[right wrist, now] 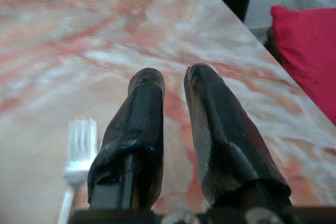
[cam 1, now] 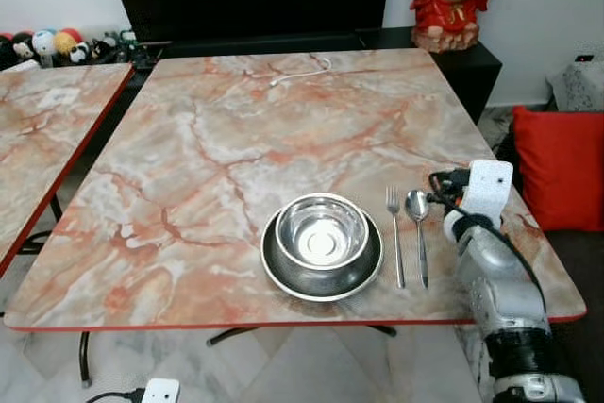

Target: Setting the table

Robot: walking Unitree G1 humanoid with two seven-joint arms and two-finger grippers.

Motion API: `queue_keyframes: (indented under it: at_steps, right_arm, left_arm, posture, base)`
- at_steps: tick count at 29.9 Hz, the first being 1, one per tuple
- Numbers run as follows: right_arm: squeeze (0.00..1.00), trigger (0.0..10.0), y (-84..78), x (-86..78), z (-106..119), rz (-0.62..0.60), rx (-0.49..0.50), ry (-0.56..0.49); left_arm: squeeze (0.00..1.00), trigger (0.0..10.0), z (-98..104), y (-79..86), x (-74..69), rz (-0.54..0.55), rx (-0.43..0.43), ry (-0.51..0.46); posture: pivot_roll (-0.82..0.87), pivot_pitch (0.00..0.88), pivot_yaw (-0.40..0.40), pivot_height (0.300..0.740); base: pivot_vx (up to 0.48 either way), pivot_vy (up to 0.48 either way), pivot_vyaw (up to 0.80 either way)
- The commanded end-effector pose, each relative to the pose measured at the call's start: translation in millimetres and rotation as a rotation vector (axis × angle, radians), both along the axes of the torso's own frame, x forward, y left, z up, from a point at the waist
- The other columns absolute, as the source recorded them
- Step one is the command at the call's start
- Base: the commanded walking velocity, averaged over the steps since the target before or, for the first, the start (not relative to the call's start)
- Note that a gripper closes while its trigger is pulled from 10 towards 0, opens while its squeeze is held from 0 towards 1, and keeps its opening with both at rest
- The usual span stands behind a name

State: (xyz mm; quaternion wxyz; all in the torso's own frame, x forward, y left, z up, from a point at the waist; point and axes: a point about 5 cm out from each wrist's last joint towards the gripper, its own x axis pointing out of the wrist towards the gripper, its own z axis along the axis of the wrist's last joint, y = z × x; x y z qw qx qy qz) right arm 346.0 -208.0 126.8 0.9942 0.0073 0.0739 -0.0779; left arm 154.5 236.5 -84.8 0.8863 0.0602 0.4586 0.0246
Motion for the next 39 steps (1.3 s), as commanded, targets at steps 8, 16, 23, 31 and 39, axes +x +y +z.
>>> queue_keyframes:
  at_steps: [8,16,23,31,39]
  right_arm:
    - [0.0,10.0,-6.3,16.4,-8,-0.017,-0.026,0.059]
    - [0.0,10.0,-2.7,27.6,-3,-0.001,-0.02,0.068]
    - [0.0,10.0,-0.5,31.0,-7,0.014,-0.039,0.1]
    - [0.0,10.0,-5.3,25.4,19,-0.046,0.038,-0.21]
    - [0.0,10.0,-1.3,-6.4,10,-0.015,0.025,-0.307]
  left_arm:
    - [0.0,10.0,-2,-0.7,-2.3,0.014,-0.007,0.02]
    - [0.0,10.0,-1,-0.5,-1.1,0.019,-0.007,0.015]
    - [0.0,10.0,-1,-0.4,-0.3,0.018,-0.008,0.015]
    - [0.0,10.0,-1,3.4,-2.4,0.023,0.005,0.014]
    - [0.0,10.0,-1,4.6,-5.6,0.047,0.007,0.005]
  posture:
    - [-0.12,0.0,0.072,0.74]
    - [-0.11,0.0,0.072,0.74]
    - [-0.11,0.0,0.076,0.74]
    - [-0.1,0.0,0.074,0.74]
    - [-0.12,0.0,0.046,0.74]
  base:
    - [0.0,0.0,0.0]
    - [0.0,0.0,0.0]
    - [0.0,0.0,0.0]
    - [0.0,0.0,0.0]
    - [0.0,0.0,0.0]
